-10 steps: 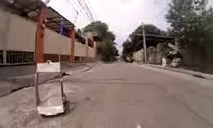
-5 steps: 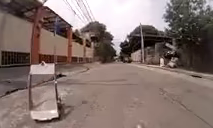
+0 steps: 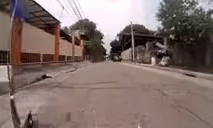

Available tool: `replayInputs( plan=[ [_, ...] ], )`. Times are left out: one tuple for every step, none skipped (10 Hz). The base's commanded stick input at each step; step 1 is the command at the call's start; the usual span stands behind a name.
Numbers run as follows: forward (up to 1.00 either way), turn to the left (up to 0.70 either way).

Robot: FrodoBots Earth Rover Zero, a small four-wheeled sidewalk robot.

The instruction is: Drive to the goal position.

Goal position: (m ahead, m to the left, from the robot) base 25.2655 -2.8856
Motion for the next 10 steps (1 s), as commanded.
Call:
replayInputs(
  plan=[
    [1.00,-0.17],
    [1.00,0.09],
    [1.00,0.25],
    [1.00,0.40],
    [1.00,0.40],
    [1.00,0.40],
    [1.00,0.40],
    [1.00,0.40],
    [1.00,0.33],
    [1.00,0.12]
  ],
)
